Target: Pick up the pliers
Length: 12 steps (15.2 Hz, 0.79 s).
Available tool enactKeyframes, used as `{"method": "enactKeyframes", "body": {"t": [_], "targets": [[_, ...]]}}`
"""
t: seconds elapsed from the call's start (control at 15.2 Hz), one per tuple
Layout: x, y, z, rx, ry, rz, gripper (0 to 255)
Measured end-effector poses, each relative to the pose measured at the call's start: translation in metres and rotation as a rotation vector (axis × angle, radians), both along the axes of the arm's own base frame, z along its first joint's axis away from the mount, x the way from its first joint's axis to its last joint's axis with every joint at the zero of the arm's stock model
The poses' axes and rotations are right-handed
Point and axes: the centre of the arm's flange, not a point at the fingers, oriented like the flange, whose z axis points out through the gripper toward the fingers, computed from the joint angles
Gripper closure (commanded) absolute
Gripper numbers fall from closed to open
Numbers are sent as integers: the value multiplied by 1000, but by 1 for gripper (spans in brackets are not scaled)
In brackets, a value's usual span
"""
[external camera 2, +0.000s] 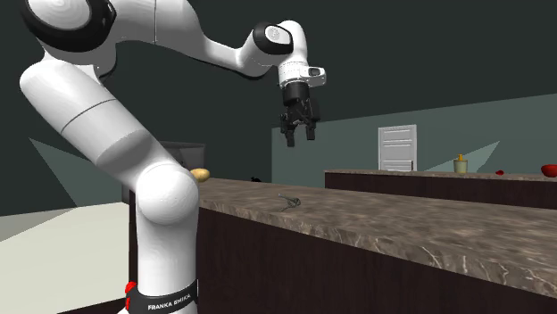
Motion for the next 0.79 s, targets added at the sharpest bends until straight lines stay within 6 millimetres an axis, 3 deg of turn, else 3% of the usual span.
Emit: {"method": "enactKeyframes", "body": {"t": [0.2,0.79], "targets": [[5,3,-15,11,17,31,0],[36,49,-114,87,135,256,0]]}}
